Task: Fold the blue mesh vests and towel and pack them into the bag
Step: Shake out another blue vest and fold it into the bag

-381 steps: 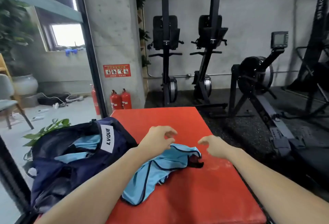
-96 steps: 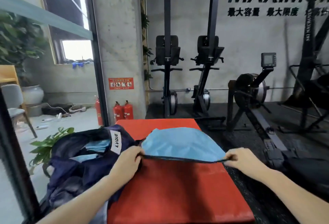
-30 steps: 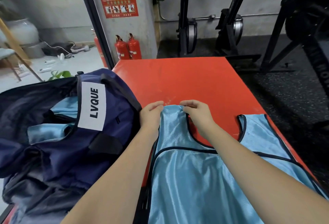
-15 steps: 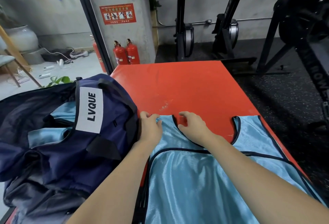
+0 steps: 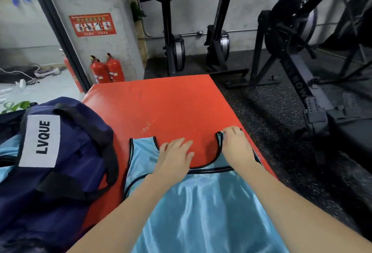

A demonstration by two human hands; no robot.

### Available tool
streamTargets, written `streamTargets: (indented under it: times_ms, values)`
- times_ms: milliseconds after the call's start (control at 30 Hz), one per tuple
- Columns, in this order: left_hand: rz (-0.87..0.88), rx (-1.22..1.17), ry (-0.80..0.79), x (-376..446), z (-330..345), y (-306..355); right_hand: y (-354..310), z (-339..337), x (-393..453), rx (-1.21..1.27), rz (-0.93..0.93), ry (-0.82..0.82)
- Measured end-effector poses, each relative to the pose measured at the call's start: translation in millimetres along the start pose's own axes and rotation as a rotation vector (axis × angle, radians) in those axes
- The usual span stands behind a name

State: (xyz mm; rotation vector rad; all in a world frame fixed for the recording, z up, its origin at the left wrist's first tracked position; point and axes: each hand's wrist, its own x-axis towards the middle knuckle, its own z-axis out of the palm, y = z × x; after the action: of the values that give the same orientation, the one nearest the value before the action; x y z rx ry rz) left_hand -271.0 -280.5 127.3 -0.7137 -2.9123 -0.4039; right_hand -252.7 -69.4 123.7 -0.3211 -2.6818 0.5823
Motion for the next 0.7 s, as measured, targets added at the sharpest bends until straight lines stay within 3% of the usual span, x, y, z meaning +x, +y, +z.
streamTargets:
  times_ms: [200, 300, 433, 533, 700]
  values:
    - [-0.340, 0.094, 0.085, 3.5, -4.0, -35.0, 26.7, 13.4, -1.2, -0.128, -0.139, -0.270]
    - [-0.436, 0.117, -0.097, -2.5, -3.6, -67.8, 26.8, 13.5, -2.0, -0.212, -0.118, -0.419]
    - [-0.438, 0.138, -0.236, -1.2, -4.2, -75.6, 27.2, 10.3, 1.5, -0.258, -0.128, -0.476]
    - [-0.436, 0.113, -0.246, -6.1, -12.4, -70.8, 25.6, 5.0, 0.3, -0.235, -0.138, -0.478]
    - [-0.338, 0.052, -0.175, -32.5, -31.1, -71.3, 14.3, -17.2, -13.2, -0.126, -0.209, -0.350]
